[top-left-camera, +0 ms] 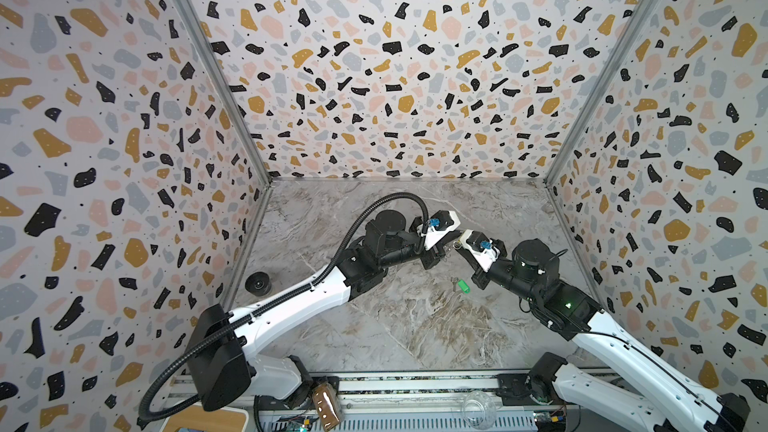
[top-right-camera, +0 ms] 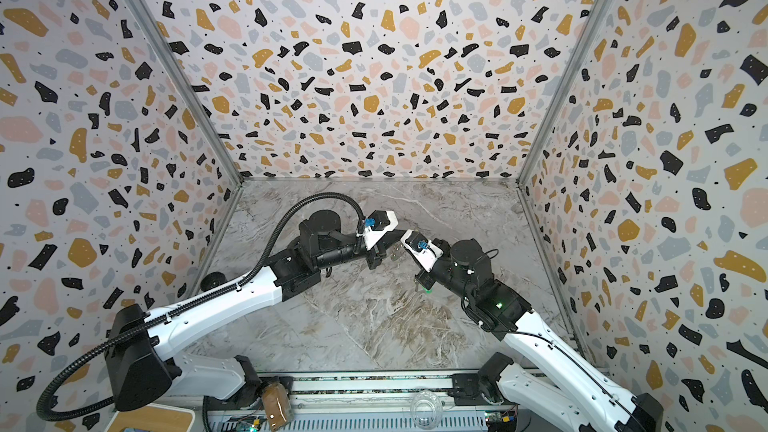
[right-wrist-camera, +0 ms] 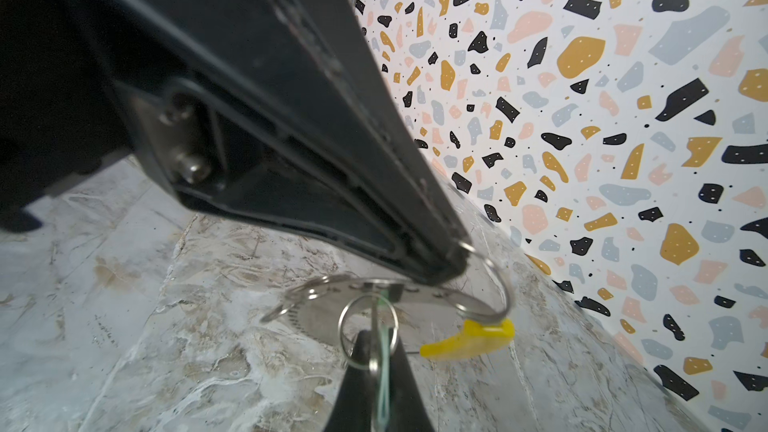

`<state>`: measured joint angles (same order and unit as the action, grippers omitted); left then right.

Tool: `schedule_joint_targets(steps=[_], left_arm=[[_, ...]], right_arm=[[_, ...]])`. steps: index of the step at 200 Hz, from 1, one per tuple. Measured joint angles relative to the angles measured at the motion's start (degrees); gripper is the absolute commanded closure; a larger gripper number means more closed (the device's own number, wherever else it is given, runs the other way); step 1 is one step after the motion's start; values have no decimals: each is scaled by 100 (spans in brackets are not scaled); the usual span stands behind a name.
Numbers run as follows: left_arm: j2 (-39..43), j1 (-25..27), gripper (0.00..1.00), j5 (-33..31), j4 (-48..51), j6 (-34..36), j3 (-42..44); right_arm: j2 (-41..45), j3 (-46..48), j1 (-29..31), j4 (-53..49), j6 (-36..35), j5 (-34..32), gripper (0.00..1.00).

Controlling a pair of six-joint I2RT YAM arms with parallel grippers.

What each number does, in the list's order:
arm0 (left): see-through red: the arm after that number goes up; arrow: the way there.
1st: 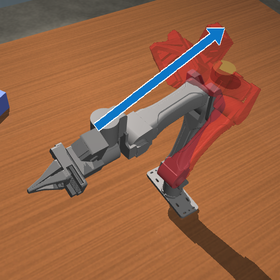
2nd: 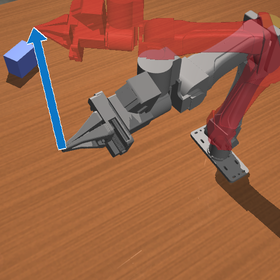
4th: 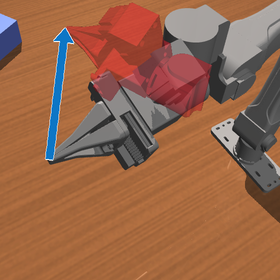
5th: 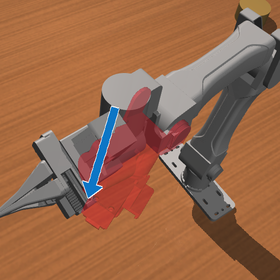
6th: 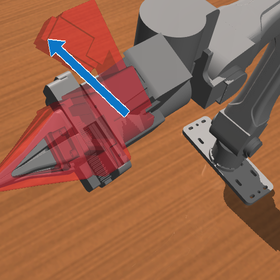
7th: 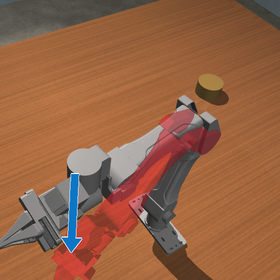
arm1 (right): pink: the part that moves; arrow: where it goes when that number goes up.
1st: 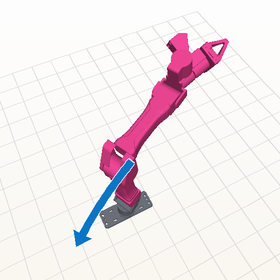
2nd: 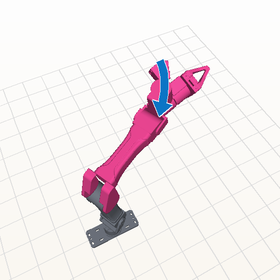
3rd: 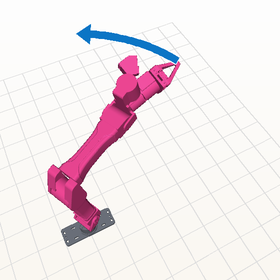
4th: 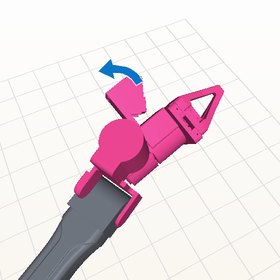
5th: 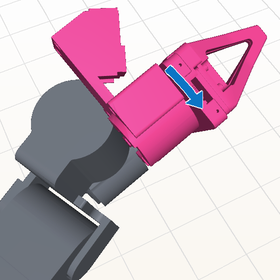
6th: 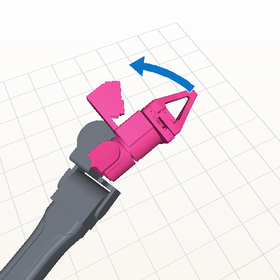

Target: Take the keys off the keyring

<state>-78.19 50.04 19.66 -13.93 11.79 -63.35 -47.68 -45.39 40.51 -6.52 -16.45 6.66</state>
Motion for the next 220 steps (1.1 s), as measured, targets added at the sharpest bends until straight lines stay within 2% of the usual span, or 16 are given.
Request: schedule_joint_targets(steps=[66, 108, 144, 177, 220], left_arm=[[81, -151, 100, 50, -269, -118, 291], [179, -487, 100, -74, -256, -59, 389], [190, -737, 100, -212, -179, 28, 490], [254, -920, 100, -330, -83, 76, 837], [494, -1054, 100, -570, 68, 83, 1272]], right_arm=[[61, 0, 0, -236, -87, 92, 100], [662, 2, -52, -549, -103, -144, 100], [944, 203, -531, -769, -74, -444, 100], [407, 588, -1014, -966, 9, -667, 100], [-927, 1165, -1314, -927, 122, -861, 100]])
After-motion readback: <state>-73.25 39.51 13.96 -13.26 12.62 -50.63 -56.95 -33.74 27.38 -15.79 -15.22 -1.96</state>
